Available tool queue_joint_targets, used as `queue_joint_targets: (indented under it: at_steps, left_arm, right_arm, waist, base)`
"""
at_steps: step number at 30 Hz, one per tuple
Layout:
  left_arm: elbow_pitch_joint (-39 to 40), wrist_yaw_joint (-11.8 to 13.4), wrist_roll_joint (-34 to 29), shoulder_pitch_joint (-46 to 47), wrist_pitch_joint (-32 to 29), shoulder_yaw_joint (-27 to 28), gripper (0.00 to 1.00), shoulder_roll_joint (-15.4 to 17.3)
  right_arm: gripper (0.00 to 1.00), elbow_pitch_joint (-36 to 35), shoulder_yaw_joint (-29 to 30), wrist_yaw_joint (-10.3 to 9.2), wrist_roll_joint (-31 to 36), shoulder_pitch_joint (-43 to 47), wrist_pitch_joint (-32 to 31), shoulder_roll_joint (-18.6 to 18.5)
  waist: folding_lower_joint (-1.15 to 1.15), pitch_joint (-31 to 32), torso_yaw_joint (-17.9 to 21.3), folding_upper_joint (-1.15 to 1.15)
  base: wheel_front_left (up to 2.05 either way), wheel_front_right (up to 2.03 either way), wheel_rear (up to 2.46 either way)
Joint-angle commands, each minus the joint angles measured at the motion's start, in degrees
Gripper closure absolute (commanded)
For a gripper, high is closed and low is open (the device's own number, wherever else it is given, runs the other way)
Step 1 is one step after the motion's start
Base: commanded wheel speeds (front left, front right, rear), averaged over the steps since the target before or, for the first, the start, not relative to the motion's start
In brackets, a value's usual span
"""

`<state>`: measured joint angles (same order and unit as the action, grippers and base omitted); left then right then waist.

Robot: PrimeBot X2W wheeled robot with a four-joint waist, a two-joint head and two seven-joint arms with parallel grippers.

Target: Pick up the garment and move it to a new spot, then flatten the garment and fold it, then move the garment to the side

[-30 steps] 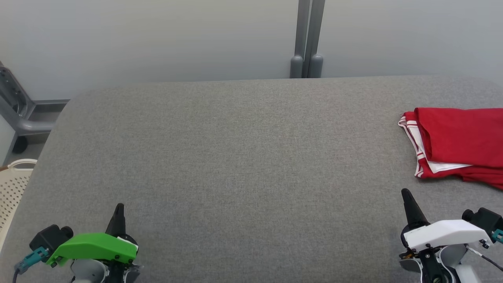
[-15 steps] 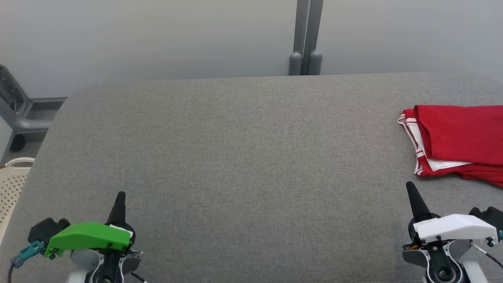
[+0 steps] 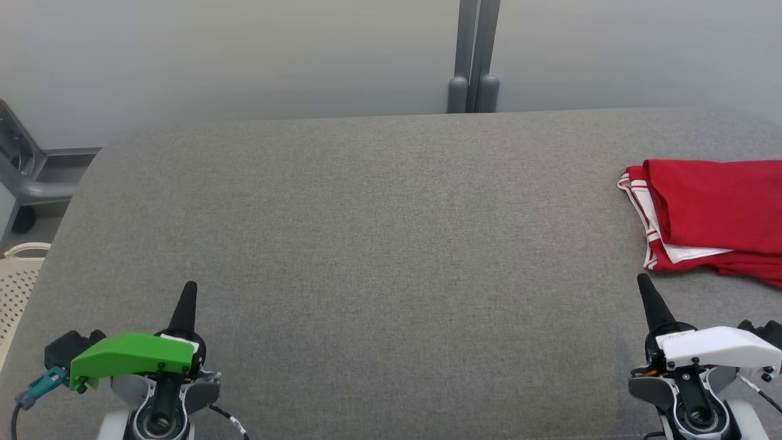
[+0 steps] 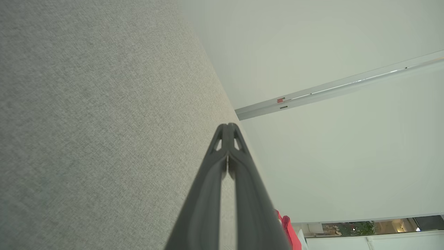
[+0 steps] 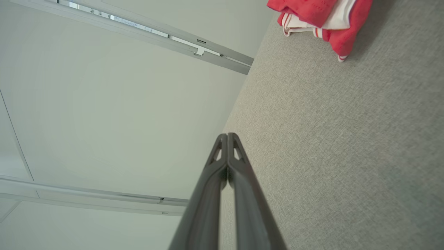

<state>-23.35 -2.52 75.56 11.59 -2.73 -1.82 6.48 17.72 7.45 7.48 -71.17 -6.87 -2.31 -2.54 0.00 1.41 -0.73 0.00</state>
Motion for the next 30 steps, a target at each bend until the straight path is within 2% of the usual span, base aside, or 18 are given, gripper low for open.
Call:
queue_joint_targets:
  at_steps: [1,30]
  left_arm:
    - [0.1,-0.5,1.2,1.8,-0.3,0.6,1.00,0.0]
    - [-1.9,-3.6,11.2,5.5,-3.8,4.1,1.00,-2.5]
  right_arm:
    - [1.00,-0.3,0.3,0.02,-1.5,-1.3,-0.2,-0.4]
    - [1.00,0.0,2.1,0.02,-13.7,-2.9,-1.8,-0.4]
  waist:
    - [0.00,-0.1,0.0,0.00]
    - [0.00,-1.2,0.5,0.00]
  base:
    - [0.00,0.00,0.00]
    - [0.00,0.00,0.00]
